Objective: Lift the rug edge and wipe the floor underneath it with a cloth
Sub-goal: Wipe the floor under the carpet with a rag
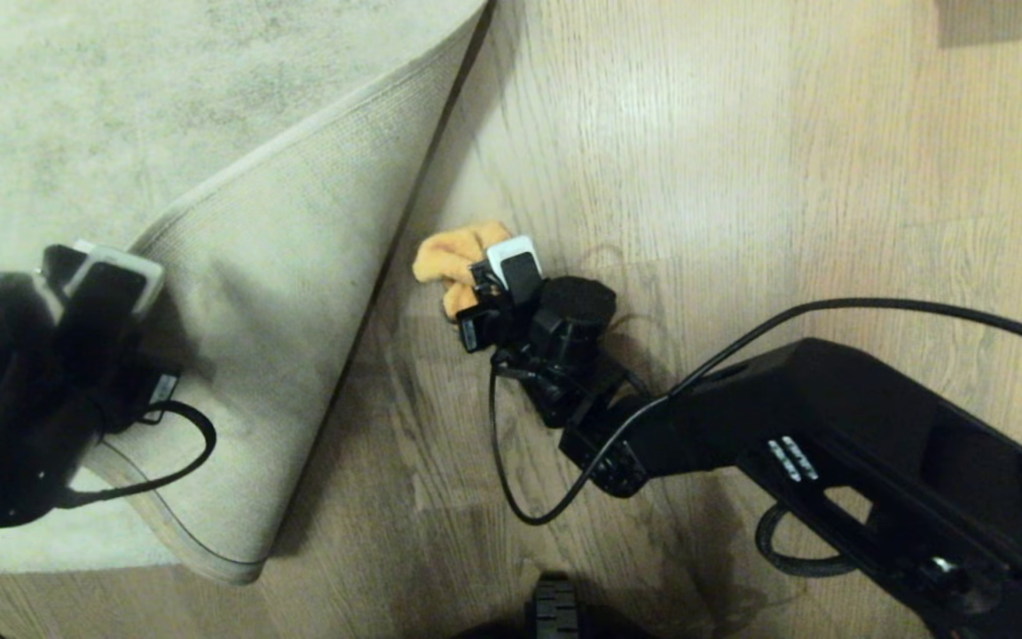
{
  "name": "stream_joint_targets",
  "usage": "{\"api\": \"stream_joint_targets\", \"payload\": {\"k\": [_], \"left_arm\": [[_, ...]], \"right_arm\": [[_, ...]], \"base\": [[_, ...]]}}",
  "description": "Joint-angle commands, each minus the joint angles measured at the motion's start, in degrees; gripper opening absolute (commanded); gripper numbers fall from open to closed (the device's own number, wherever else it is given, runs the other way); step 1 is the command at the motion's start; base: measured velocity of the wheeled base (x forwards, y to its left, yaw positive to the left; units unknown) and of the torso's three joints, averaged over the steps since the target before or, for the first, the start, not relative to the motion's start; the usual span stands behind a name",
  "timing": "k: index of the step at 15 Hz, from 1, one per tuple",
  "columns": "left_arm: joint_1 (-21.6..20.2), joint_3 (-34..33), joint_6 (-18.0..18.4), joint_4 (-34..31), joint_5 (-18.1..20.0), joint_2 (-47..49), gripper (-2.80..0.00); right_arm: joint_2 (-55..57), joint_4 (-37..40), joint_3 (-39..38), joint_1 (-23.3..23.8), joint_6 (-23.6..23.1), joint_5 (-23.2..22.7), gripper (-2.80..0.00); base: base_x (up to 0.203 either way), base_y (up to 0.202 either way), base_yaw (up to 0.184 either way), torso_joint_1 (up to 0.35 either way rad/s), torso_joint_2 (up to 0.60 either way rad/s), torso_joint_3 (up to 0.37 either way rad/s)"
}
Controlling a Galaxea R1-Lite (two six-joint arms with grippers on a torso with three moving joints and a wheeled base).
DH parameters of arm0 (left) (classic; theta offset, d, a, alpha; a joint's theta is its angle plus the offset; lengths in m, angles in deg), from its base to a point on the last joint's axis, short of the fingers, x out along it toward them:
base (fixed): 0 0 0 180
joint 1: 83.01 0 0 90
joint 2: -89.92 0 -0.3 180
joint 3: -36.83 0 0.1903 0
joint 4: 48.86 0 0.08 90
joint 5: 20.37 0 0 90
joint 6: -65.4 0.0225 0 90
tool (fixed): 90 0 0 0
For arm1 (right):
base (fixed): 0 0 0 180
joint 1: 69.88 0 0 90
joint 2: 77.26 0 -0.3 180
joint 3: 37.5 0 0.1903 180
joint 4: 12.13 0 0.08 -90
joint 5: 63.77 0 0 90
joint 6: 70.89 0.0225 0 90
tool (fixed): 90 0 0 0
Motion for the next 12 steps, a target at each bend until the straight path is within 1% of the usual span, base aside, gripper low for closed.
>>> {"api": "stream_joint_targets", "payload": {"k": [1,5,9,12], "left_arm": [[0.0,-0.3,0.2,0.2,-0.2,0.0,-2.80],[0.0,-0.6,0.2,0.2,-0.2,0.1,-2.80],[0.0,-0.6,0.2,0.2,-0.2,0.1,-2.80],[0.0,-0.6,0.2,0.2,-0.2,0.1,-2.80]], "right_arm": [[-5.0,1.2,0.2,0.6,-0.1,0.3,-2.80],[-11.5,6.1,0.3,1.0,-1.5,0.3,-2.80],[-16.9,11.6,-0.1,0.4,-1.9,0.3,-2.80],[-18.7,11.7,-4.9,-3.7,-1.9,0.3,-2.80]], "base": [[0.000,0.000,0.000,0.000,0.00,0.000],[0.000,0.000,0.000,0.000,0.00,0.000],[0.000,0.000,0.000,0.000,0.00,0.000],[0.000,0.000,0.000,0.000,0.00,0.000]]}}
